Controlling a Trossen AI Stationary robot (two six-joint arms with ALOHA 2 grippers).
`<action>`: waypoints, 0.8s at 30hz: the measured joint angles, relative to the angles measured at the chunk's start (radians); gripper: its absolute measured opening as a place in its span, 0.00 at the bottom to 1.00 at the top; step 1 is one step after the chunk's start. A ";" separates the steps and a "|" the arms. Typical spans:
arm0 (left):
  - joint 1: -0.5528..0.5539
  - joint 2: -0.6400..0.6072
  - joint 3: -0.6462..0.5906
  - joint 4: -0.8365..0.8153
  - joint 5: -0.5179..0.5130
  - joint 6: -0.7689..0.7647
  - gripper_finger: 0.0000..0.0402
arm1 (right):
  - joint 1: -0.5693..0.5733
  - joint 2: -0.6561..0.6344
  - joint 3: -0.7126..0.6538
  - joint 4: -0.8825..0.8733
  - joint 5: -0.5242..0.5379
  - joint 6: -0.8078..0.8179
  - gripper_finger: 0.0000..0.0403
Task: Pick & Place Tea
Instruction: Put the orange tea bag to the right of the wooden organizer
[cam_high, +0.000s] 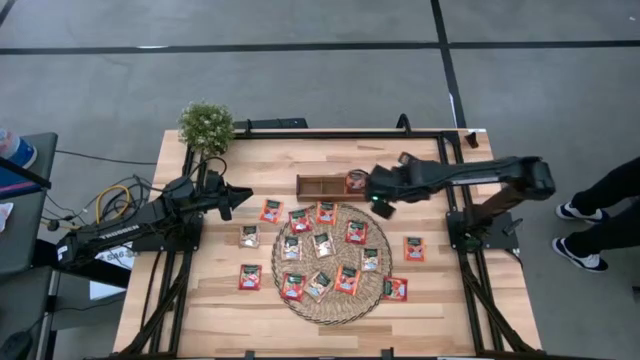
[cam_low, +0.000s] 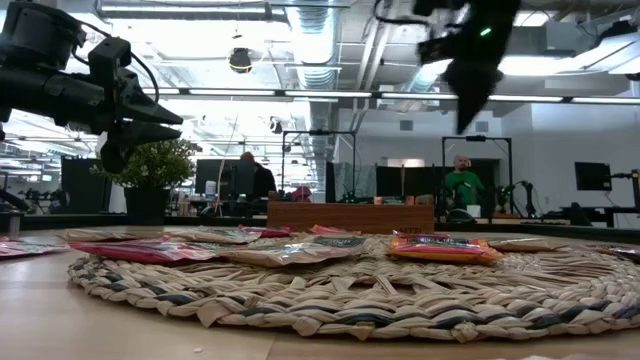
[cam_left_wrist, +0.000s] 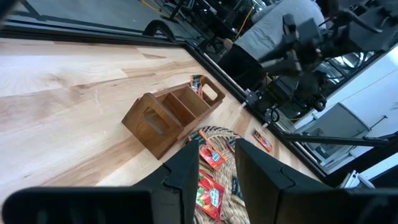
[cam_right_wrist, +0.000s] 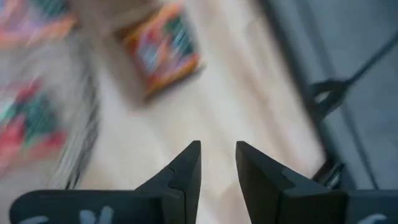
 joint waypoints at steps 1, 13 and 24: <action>0.000 0.000 0.000 -0.001 0.000 0.000 0.24 | 0.007 -0.019 -0.005 -0.027 -0.050 -0.001 0.23; 0.000 0.000 0.000 -0.001 0.001 0.000 0.24 | 0.087 -0.201 -0.233 -0.065 -0.373 0.056 0.25; 0.000 0.000 0.000 0.001 0.022 -0.010 0.24 | 0.113 -0.142 -0.309 0.007 -0.425 0.058 0.49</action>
